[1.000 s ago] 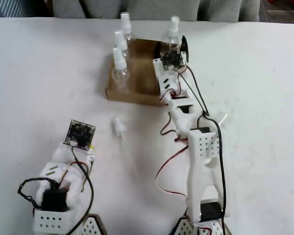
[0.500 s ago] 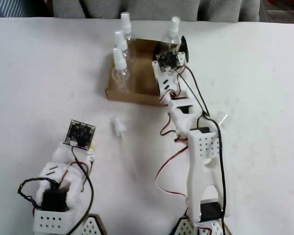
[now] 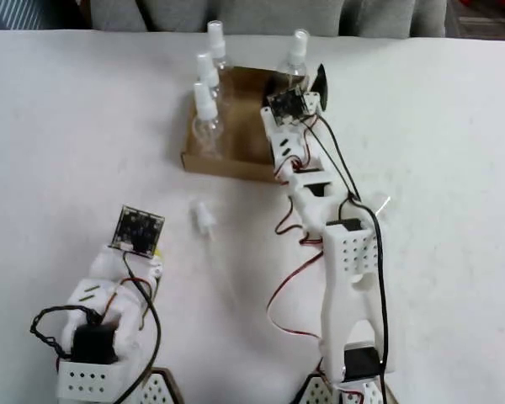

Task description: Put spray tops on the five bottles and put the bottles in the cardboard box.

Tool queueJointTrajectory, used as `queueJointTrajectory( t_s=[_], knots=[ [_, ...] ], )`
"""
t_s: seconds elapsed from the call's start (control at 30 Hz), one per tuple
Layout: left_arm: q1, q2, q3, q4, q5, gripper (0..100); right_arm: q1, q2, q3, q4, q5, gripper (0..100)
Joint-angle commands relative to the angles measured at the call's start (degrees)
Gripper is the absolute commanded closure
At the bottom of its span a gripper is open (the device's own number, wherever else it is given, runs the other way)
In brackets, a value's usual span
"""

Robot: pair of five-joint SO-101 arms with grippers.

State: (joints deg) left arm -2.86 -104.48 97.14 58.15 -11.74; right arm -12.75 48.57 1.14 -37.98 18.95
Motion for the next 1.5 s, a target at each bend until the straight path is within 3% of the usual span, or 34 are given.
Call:
queueJointTrajectory(
  t_s=[0.0,0.13,0.27,0.4,0.97,1.47],
  knots=[
    [-0.4,-0.3,-0.1,-1.3,-0.7,94,-1.2,-3.9,0.6,0.1,0.8,67.8],
    [-0.4,-0.3,-0.1,-1.3,-0.7,94,-1.0,-5.5,2.0,0.0,0.0,67.6],
    [-0.4,-0.3,-0.1,-1.3,-0.7,94,-0.9,-9.0,5.0,0.2,-5.7,67.4],
    [-0.4,-0.3,-0.1,-1.3,-0.7,94,-1.4,-11.6,8.3,0.3,-7.6,61.6],
    [-0.4,-0.3,-0.1,-1.3,-0.7,94,-0.8,-14.0,11.2,0.4,-7.7,60.0],
    [-0.4,-0.3,-0.1,-1.7,-0.7,94,-0.9,-32.2,30.7,0.4,-7.7,60.1]
  ],
)
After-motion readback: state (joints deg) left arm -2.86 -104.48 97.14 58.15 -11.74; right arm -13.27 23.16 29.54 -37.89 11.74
